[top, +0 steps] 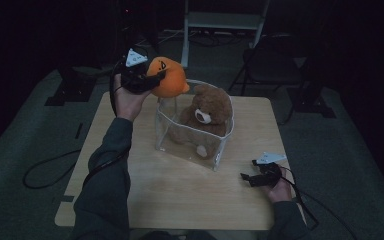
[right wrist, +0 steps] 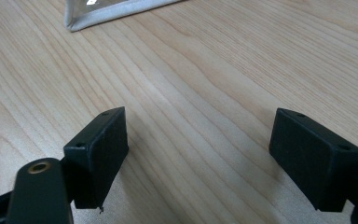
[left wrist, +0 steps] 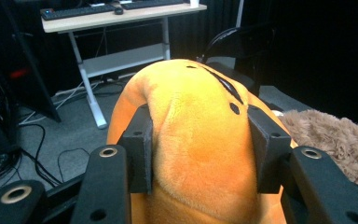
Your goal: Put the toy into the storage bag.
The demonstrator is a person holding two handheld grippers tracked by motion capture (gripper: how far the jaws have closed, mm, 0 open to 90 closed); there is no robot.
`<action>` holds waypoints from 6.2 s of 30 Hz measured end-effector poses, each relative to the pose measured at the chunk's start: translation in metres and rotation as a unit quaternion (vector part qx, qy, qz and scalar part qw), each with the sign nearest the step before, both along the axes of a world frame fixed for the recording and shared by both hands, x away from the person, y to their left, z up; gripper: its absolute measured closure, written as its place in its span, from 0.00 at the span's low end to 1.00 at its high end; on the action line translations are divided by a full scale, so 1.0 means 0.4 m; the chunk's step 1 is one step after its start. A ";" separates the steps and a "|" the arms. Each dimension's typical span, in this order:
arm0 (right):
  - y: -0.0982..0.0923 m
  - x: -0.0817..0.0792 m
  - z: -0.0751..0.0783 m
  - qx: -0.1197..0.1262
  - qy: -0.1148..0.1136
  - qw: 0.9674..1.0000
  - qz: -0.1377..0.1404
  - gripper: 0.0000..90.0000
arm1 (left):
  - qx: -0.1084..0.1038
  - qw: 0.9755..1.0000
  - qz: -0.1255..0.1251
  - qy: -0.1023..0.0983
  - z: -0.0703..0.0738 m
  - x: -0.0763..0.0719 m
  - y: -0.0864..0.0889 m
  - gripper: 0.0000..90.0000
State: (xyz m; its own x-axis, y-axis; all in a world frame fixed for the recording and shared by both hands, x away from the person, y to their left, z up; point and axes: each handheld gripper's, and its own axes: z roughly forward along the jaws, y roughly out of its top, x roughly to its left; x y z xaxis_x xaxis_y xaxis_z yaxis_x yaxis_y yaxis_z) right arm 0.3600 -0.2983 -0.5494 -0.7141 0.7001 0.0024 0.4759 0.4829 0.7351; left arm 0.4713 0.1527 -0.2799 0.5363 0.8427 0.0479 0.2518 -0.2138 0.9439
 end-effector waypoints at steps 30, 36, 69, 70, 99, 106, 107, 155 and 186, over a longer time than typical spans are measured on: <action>0.000 0.000 0.000 0.000 0.000 1.000 -0.002 0.21 | 0.024 0.999 -0.020 0.010 -0.039 0.049 -0.068 0.58; 0.000 0.001 0.000 0.000 0.000 1.000 -0.003 0.21 | 0.037 0.999 -0.023 0.016 -0.052 0.062 -0.081 0.58; -0.001 0.002 0.000 -0.001 0.000 1.000 -0.003 0.21 | 0.046 0.998 -0.032 0.042 -0.094 0.082 -0.097 0.58; -0.001 0.002 0.000 -0.001 0.000 1.000 -0.004 0.21 | 0.046 0.998 -0.032 0.043 -0.095 0.082 -0.096 0.58; 0.000 0.004 0.000 0.001 0.001 1.000 -0.008 0.21 | 0.040 0.997 -0.036 0.061 -0.123 0.082 -0.088 0.58; 0.000 0.004 0.000 0.001 0.000 1.000 -0.008 0.21 | 0.044 0.996 -0.037 0.066 -0.130 0.080 -0.084 0.58; 0.000 0.004 0.000 0.000 0.001 1.000 -0.008 0.21 | 0.043 0.996 -0.037 0.067 -0.132 0.080 -0.083 0.58; 0.000 0.005 0.000 0.000 0.000 1.000 -0.008 0.21 | 0.096 0.985 -0.050 0.132 -0.213 0.083 -0.085 0.54; 0.000 0.004 0.000 0.000 0.000 1.000 -0.009 0.21 | 0.049 0.993 -0.026 0.103 -0.184 0.072 -0.061 0.40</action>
State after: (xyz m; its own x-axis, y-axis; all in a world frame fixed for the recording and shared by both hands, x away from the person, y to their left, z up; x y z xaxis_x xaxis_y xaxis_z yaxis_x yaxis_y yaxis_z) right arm 0.3618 -0.2983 -0.5494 -0.7018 0.7124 0.0029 0.4846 0.4743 0.7350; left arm 0.5001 0.1282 -0.3536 0.5852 0.8108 0.0125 0.4237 -0.3189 0.8478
